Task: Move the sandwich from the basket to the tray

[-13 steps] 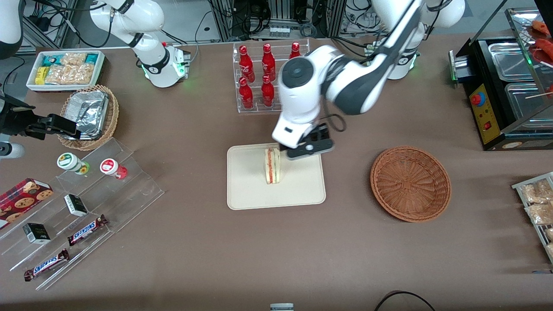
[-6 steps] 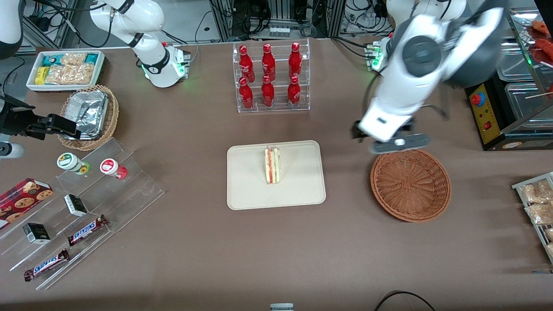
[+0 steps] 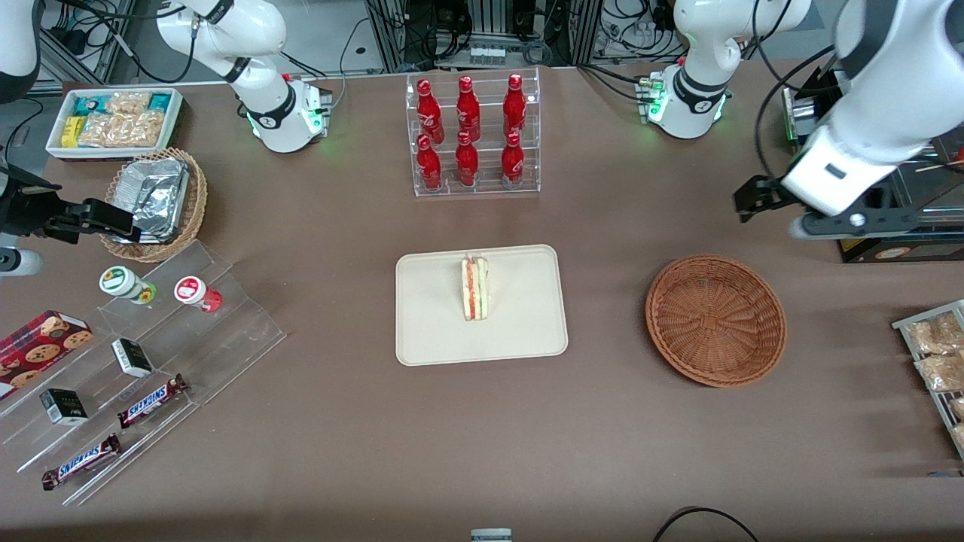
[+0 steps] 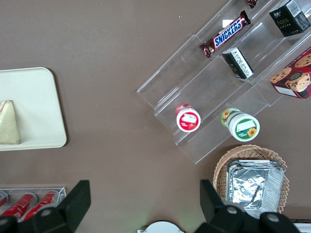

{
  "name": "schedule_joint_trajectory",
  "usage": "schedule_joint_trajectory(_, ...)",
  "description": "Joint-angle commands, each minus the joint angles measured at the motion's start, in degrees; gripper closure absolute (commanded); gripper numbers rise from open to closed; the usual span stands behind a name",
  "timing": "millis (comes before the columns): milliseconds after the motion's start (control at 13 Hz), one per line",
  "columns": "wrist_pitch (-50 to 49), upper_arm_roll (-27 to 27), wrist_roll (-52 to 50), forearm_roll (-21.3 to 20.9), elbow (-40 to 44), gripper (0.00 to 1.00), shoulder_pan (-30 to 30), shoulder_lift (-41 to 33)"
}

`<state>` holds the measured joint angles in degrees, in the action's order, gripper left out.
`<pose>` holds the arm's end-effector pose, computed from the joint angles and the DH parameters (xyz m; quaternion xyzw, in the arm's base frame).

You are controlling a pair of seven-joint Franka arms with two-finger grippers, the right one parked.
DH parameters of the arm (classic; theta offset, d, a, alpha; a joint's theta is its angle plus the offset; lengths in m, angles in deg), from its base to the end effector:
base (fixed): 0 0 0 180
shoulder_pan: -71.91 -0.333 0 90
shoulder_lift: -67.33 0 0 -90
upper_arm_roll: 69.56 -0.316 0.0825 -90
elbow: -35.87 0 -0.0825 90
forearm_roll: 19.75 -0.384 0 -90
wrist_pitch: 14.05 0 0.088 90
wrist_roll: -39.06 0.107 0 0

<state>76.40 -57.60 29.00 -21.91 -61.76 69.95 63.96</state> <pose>0.5259 -0.0917 0.5939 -0.9991 -0.0001 0.0290 0.0304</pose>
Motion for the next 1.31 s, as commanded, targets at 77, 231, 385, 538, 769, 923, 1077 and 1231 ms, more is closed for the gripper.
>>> schedule_joint_trajectory(77, -3.43, -0.53, 5.48, 4.6, 3.13, 0.0, -4.27, -1.11)
schedule_joint_trajectory(231, -4.5, -0.54, 7.58, 5.24, 4.11, 0.0, -6.82, -0.94)
schedule_joint_trajectory(385, -4.5, -0.71, 11.55, 4.45, 4.73, 0.0, -6.39, -0.06)
schedule_joint_trajectory(538, -4.5, -1.49, 12.25, 4.44, 6.57, 0.0, -5.78, 1.52)
schedule_joint_trajectory(769, -4.59, -9.31, 12.25, 2.52, 7.45, 0.0, 3.18, 1.7)
schedule_joint_trajectory(923, -4.5, -9.59, 12.17, 2.42, 7.89, 0.0, 3.45, 1.88)
schedule_joint_trajectory(1077, -4.5, -9.59, 12.26, 2.34, 7.89, 0.0, 3.45, 2.05)
schedule_joint_trajectory(1231, -4.5, -10.28, 12.26, 1.99, 7.98, 0.0, 3.45, 2.14)
